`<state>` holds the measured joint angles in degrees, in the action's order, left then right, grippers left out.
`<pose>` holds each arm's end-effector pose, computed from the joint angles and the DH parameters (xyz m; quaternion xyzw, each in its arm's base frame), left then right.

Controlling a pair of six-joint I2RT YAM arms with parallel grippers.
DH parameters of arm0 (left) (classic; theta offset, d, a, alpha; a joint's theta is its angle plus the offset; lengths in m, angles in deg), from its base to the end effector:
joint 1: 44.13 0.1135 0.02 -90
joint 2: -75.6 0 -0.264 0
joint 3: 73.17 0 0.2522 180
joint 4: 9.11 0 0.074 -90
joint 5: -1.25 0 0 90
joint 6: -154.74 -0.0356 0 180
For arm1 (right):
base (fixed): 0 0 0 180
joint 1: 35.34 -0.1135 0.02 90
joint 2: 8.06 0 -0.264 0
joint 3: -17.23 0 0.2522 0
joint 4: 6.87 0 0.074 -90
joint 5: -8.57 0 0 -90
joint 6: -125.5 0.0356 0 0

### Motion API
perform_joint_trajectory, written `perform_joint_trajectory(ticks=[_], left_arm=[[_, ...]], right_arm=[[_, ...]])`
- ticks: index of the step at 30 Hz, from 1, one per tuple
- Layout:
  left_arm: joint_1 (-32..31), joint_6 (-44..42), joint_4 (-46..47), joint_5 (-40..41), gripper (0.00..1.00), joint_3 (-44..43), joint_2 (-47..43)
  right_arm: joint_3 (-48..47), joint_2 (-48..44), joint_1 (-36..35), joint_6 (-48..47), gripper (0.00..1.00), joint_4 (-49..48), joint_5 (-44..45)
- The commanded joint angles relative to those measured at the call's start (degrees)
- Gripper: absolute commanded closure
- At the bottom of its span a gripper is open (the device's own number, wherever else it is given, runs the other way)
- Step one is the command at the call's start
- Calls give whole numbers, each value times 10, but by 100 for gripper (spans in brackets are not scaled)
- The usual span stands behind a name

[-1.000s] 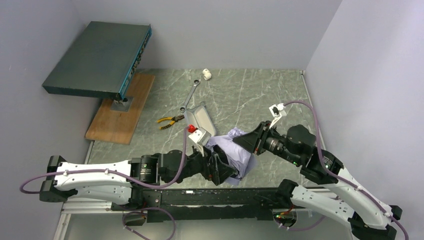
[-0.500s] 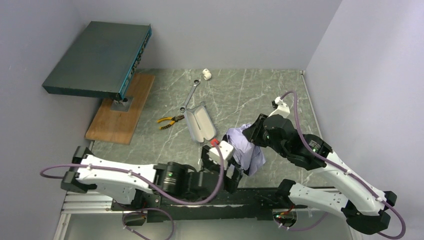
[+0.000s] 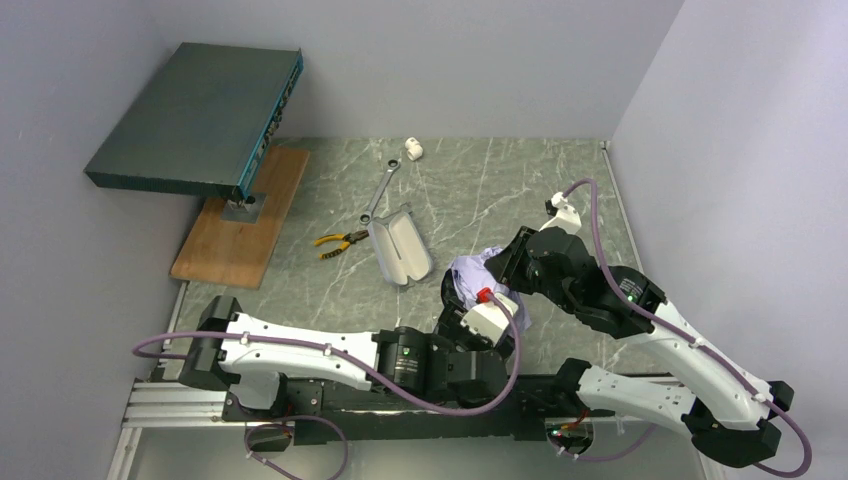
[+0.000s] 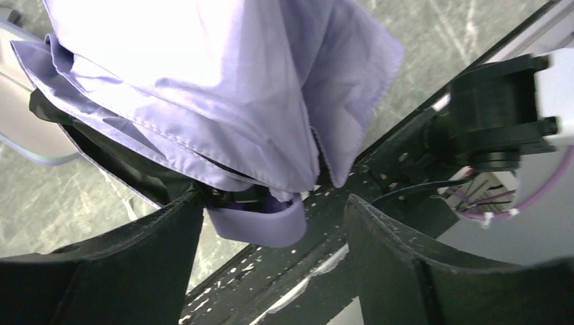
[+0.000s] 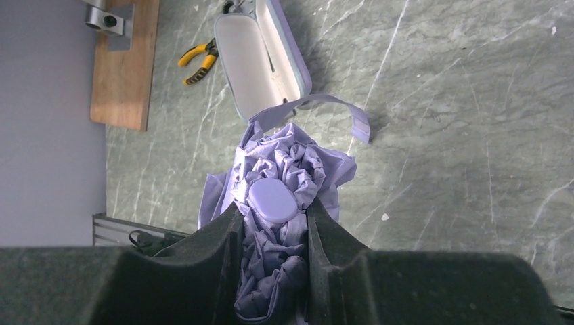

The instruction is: Open the umbrella

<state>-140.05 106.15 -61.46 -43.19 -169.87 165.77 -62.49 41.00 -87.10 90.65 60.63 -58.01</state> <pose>-0.0098 -0.3411 0.3352 0.2618 0.8262 -0.1924 0.4603 0.1035 0.1085 0.3776 0.1167 0.8726 0.2439 0.4067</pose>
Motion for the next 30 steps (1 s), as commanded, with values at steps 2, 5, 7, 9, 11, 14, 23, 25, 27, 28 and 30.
perform_joint_trajectory(ticks=[2, 5, 7, 9, 11, 14, 23, 25, 27, 28, 30], left_arm=[[20, 15, -44, 0, 28, -5, 2], [23, 29, -46, 6, 39, 7, 0], [25, 26, -37, 4, 44, 13, 2], [28, 4, -8, -9, 46, 18, 4], [31, -10, 9, -19, 53, 15, 10], [33, -18, 5, -32, 75, 2, 21], [53, -103, 350, -303, 100, 246, -190], [60, -110, 416, -362, 100, 295, -234], [62, -116, 444, -403, 100, 314, -263], [62, -116, 446, -419, 100, 316, -272], [63, -120, 458, -452, 100, 323, -284]], right_arm=[[-32, -16, 1, 16, 100, -30, -15], [-28, -18, 1, 19, 100, -37, -25], [-20, -20, 1, 17, 100, -49, -38], [-14, -22, 1, 17, 100, -54, -43], [-11, -22, 1, 18, 100, -56, -48], [-12, -24, 1, 10, 100, -58, -43], [59, -118, 2, -192, 100, -261, -104], [77, -141, 3, -223, 100, -302, -135], [83, -151, 3, -239, 100, -320, -149], [83, -151, 3, -243, 100, -321, -148], [79, -147, 3, -251, 100, -323, -147]])
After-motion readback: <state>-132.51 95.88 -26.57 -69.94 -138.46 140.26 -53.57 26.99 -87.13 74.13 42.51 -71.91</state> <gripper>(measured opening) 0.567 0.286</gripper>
